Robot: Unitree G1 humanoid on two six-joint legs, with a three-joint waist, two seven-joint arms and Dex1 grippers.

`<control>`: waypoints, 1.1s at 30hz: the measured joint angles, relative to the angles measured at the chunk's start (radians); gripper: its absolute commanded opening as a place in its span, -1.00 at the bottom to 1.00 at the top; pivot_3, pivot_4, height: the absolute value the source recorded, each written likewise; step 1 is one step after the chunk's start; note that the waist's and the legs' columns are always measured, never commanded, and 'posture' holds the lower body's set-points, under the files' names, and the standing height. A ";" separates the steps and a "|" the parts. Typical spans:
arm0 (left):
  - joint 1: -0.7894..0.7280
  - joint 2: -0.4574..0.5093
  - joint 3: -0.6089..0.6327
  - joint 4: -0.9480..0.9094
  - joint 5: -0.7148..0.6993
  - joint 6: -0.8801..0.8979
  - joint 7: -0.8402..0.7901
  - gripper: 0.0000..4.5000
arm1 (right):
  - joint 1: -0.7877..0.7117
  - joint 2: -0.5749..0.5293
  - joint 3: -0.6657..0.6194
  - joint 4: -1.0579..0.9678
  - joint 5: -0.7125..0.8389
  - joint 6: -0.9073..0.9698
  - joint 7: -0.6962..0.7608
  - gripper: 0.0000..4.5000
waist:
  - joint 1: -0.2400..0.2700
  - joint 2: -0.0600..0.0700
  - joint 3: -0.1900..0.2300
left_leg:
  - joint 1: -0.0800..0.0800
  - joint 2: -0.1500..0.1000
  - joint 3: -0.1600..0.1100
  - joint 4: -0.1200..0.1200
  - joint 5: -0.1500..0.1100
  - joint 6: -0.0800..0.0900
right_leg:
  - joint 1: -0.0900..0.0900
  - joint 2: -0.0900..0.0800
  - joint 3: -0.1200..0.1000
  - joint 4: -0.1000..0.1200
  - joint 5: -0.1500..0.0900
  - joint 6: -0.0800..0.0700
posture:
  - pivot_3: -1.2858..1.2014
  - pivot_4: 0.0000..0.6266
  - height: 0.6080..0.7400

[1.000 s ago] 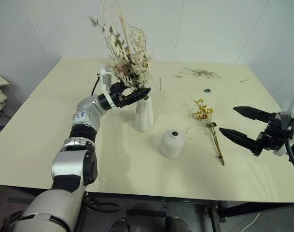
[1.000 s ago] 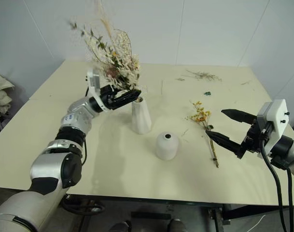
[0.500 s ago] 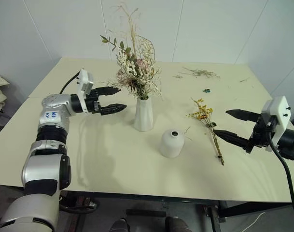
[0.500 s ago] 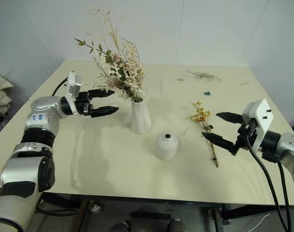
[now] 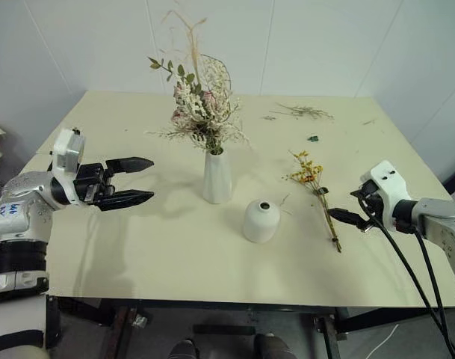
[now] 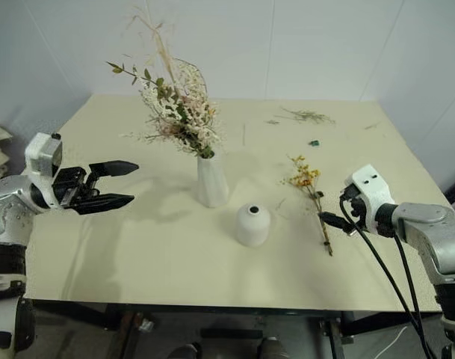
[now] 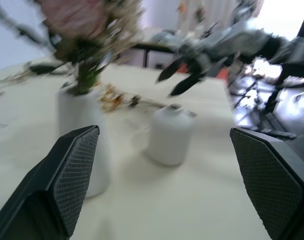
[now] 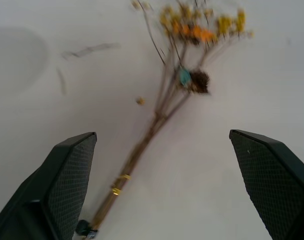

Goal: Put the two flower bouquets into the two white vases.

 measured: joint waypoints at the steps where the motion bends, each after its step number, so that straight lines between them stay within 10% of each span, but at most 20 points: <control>1: 0.028 0.008 0.013 -0.044 -0.026 0.019 0.000 0.99 | -0.024 0.003 0.019 0.019 -0.011 0.019 -0.004 1.00 | 0.000 0.000 0.000 | 0.000 0.000 0.000 0.000 0.000 0.000 | 0.000 0.000 0.000 0.000 0.000 0.000 | 0.03 -0.52 1.00; 24: 0.364 0.065 0.224 -0.372 -0.197 0.115 0.011 0.99 | -0.306 0.105 0.239 0.273 -0.168 0.261 0.030 1.00 | 0.000 0.001 0.000 | 0.001 0.000 0.001 -0.006 0.000 0.000 | -0.002 0.000 0.000 -0.003 -0.001 -0.002 | 0.03 -0.52 1.00; 33: 0.325 0.057 0.223 -0.365 -0.182 0.066 0.050 1.00 | -0.299 0.113 0.237 0.230 -0.164 0.321 0.041 -0.15 | 0.006 0.001 0.000 | 0.001 0.000 0.001 -0.005 0.000 0.000 | -0.001 0.000 0.000 -0.003 -0.001 -0.002 | 0.03 -0.52 1.00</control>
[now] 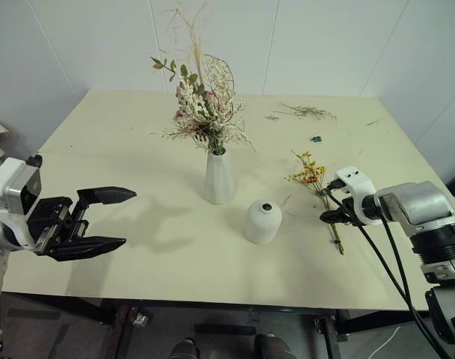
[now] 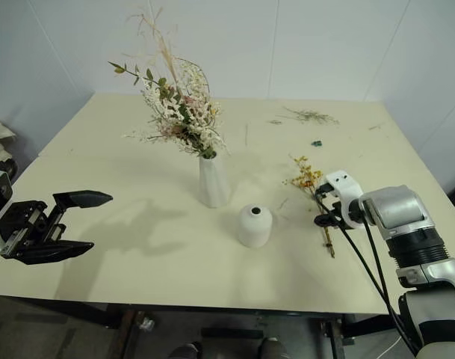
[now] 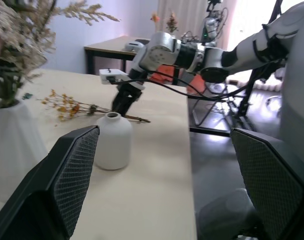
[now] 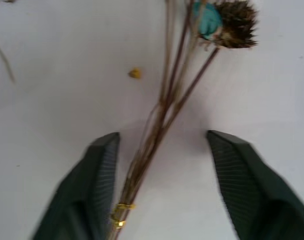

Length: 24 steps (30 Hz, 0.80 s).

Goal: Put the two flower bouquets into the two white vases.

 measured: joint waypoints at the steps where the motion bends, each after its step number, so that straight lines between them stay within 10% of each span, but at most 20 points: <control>1: -0.010 -0.002 -0.001 0.003 0.001 -0.010 0.004 1.00 | 0.008 0.003 -0.007 -0.012 0.001 0.002 -0.003 -0.30 | 0.000 0.000 0.000 | 0.000 0.000 0.000 0.000 0.000 0.000 | 0.000 0.000 0.000 0.000 0.000 0.000 | 0.03 -0.52 1.00; 6: -0.033 -0.002 -0.010 0.020 0.002 -0.019 0.016 1.00 | 0.048 0.035 -0.091 -0.044 0.003 0.012 -0.056 -0.98 | -0.001 0.000 0.000 | 0.000 0.000 0.000 0.000 0.000 0.000 | 0.000 0.000 0.000 0.000 0.000 0.000 | 0.03 -0.52 1.00; 13: -0.112 -0.002 -0.088 0.073 0.023 -0.019 0.006 1.00 | 0.168 0.145 -0.373 -0.212 0.037 -0.050 -0.185 -0.98 | -0.002 0.000 0.000 | 0.000 0.000 0.000 -0.002 0.000 0.000 | -0.001 0.000 0.000 0.000 0.000 0.001 | 0.03 -0.52 1.00; 24: -0.235 -0.027 -0.186 0.164 0.053 -0.018 -0.047 1.00 | 0.320 0.438 -0.601 -0.464 0.128 -0.672 -0.272 -0.98 | -0.017 0.000 0.000 | 0.001 0.001 0.000 -0.006 0.000 -0.001 | -0.001 0.001 0.000 0.001 0.000 0.001 | 0.03 -0.52 1.00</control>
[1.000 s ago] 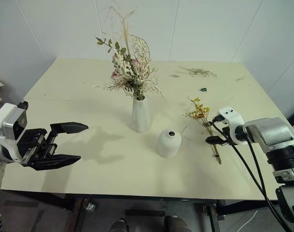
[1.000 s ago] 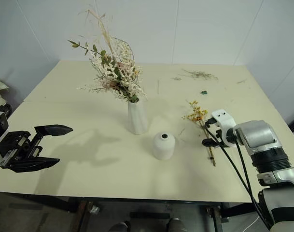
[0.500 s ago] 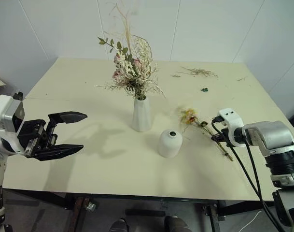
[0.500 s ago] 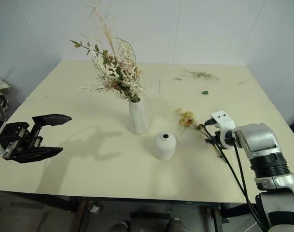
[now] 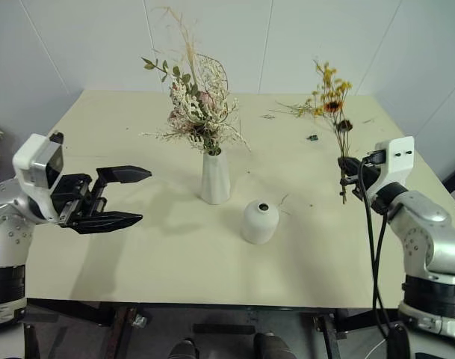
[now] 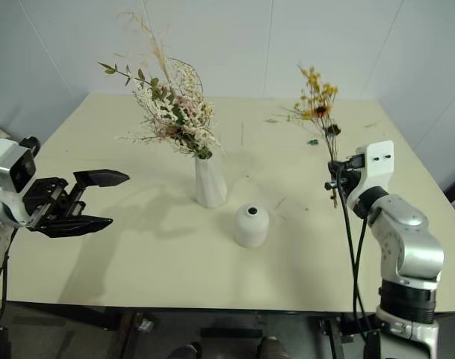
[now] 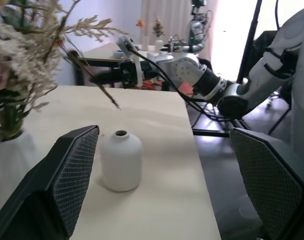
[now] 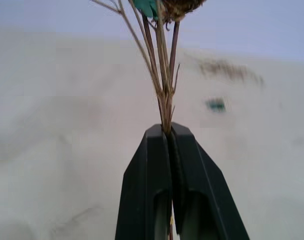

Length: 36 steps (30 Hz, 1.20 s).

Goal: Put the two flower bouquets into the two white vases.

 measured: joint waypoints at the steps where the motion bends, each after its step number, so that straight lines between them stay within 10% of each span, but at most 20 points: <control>1: -0.012 -0.001 -0.009 0.013 0.005 0.000 0.000 1.00 | 0.007 0.021 -0.001 -0.029 0.026 -0.052 0.011 -0.98 | -0.002 0.000 0.000 | 0.000 0.000 0.000 0.000 0.000 0.000 | 0.000 0.000 0.000 0.000 0.000 0.000 | 0.03 -0.52 1.00; 11: -0.035 -0.010 -0.033 0.050 0.022 -0.005 0.000 1.00 | 0.141 0.101 0.135 -0.211 0.254 -0.178 0.123 -0.98 | -0.008 0.000 0.000 | 0.001 0.001 -0.001 -0.002 0.000 0.000 | 0.000 0.001 0.000 0.002 -0.001 -0.002 | 0.03 -0.52 1.00; 36: -0.037 -0.019 -0.035 0.050 0.025 -0.009 0.000 1.00 | 0.074 0.116 0.343 -0.036 0.175 -0.313 0.183 -0.98 | -0.008 0.000 0.000 | 0.002 0.001 -0.002 -0.002 0.001 -0.001 | 0.000 0.001 -0.001 0.002 -0.001 -0.002 | 0.03 -0.52 1.00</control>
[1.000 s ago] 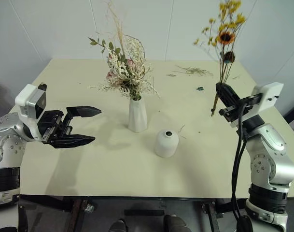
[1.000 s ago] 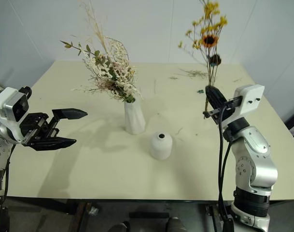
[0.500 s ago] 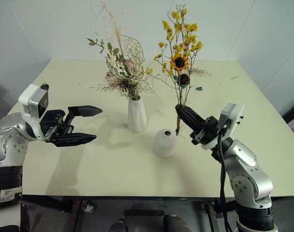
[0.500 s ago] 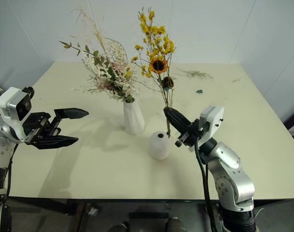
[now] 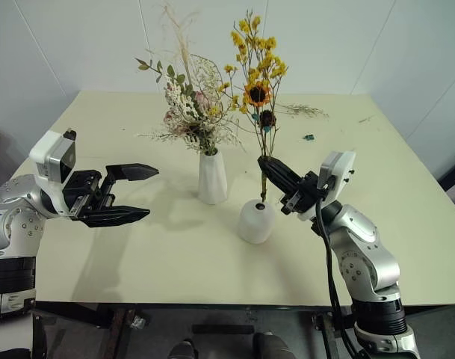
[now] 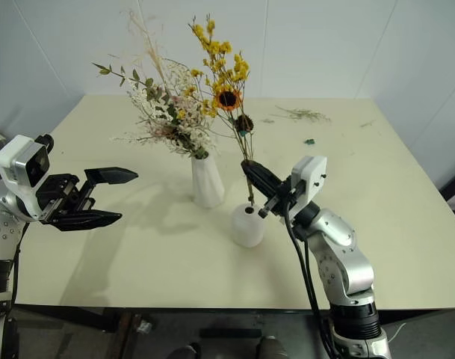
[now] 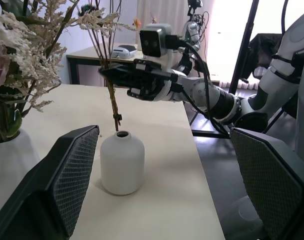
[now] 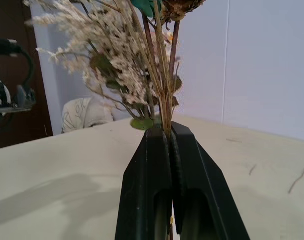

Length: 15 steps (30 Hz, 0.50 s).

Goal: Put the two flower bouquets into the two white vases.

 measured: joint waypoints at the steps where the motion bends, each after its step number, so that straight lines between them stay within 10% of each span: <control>1: 0.000 0.000 0.000 0.000 0.000 0.000 0.000 1.00 | -0.001 0.000 0.000 0.002 0.000 0.000 0.000 -0.98 | 0.000 0.000 0.000 | 0.000 0.000 0.000 0.000 0.000 0.000 | 0.000 0.000 0.000 0.000 0.000 0.000 | 0.03 -0.52 1.00; 15: 0.000 0.000 0.000 -0.001 0.000 0.000 0.000 1.00 | -0.001 -0.002 0.006 -0.002 0.009 0.009 0.000 -0.98 | 0.000 0.000 0.000 | 0.000 0.000 0.000 0.000 0.000 0.000 | 0.000 0.000 0.000 0.000 0.000 0.000 | 0.03 -0.52 1.00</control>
